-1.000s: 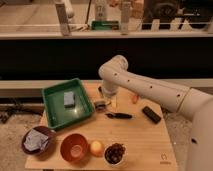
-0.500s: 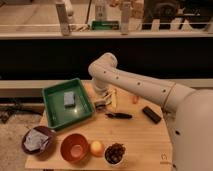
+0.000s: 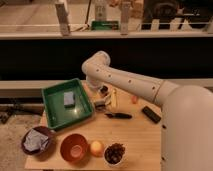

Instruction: Place fork in tray

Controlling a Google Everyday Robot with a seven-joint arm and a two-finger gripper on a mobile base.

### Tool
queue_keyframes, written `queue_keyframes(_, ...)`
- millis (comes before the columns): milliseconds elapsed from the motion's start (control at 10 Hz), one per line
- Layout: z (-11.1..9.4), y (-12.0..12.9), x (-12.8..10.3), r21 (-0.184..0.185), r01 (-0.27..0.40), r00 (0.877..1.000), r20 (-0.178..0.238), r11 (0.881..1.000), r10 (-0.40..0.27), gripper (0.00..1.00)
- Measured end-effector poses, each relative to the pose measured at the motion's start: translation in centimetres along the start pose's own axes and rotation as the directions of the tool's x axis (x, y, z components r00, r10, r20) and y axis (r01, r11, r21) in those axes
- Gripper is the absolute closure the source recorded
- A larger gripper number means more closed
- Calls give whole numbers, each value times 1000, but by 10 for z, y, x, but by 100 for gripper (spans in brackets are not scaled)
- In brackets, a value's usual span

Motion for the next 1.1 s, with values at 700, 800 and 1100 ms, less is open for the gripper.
queue_keyframes(700, 19, -40, -28, 33, 107, 994, 16, 994, -108, 97)
queue_keyframes(800, 20, -44, -31, 30, 110, 994, 9, 994, -110, 90)
queue_keyframes(1100, 20, -35, -12, 3, 40, 999, -4, 999, -40, 60)
